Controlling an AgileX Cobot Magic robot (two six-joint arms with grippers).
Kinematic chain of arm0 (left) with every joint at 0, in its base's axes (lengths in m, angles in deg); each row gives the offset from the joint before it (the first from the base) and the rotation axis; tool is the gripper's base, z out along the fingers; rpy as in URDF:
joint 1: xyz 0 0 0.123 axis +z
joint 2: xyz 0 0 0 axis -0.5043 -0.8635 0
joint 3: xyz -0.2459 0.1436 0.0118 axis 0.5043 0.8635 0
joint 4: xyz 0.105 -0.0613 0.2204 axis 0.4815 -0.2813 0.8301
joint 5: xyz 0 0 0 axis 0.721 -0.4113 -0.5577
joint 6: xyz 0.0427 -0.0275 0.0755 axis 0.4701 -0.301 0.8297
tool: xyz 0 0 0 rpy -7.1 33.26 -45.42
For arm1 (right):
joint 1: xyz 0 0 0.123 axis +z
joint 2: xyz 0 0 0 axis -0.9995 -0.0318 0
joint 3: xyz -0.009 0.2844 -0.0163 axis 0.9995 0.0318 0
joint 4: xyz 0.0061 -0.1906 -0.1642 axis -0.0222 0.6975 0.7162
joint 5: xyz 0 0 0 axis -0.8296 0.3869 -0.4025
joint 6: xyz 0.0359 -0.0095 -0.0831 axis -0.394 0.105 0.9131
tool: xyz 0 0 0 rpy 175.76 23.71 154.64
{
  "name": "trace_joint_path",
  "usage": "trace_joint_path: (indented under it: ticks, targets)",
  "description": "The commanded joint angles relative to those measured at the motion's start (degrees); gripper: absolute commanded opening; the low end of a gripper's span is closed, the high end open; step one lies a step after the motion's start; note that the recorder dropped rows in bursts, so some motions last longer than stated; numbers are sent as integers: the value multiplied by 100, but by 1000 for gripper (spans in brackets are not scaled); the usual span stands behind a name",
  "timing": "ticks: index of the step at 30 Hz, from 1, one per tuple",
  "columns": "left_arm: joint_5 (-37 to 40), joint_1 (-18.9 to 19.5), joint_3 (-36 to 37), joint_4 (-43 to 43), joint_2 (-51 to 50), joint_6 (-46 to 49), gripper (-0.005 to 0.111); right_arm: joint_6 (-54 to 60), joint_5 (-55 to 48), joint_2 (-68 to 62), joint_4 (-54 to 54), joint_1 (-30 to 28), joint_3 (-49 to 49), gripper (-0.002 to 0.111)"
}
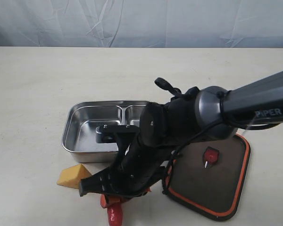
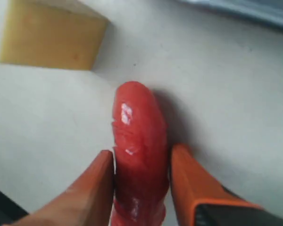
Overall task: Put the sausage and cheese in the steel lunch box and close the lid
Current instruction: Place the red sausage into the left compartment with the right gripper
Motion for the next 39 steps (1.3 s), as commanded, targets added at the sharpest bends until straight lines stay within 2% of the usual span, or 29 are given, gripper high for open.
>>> trace_joint_path:
  ticks: [1, 5, 10, 16, 22, 24, 29, 32, 35, 39]
  targets:
    - [-43, -43, 19, -29, 28, -15, 0, 11, 176, 681, 169, -1, 17, -1]
    - [-43, -43, 19, -29, 28, -15, 0, 11, 919, 1250, 376, -12, 17, -1]
    - [-43, -43, 19, -29, 28, -15, 0, 11, 1782, 1253, 1004, -121, -179, -1]
    - [-43, -43, 19, -29, 28, -15, 0, 11, 1589, 618, 1338, -479, -814, -1]
    - [-43, -43, 19, -29, 28, -15, 0, 11, 762, -10, 1706, -678, -1494, 1]
    - [-43, -43, 19, -29, 28, -15, 0, 11, 691, -144, 1789, -678, -1645, 8]
    - [-43, -43, 19, -29, 28, -15, 0, 11, 680, -264, 1834, -678, -1877, 38]
    - [-43, -43, 19, -29, 28, -15, 0, 11, 514, -264, 1922, -678, -2016, 50]
    - [-43, -43, 19, -29, 28, -15, 0, 11, 170, -264, 2178, -678, -2155, 58]
    - [-43, -43, 19, -29, 28, -15, 0, 11, -67, -254, 2451, -678, -2283, 59]
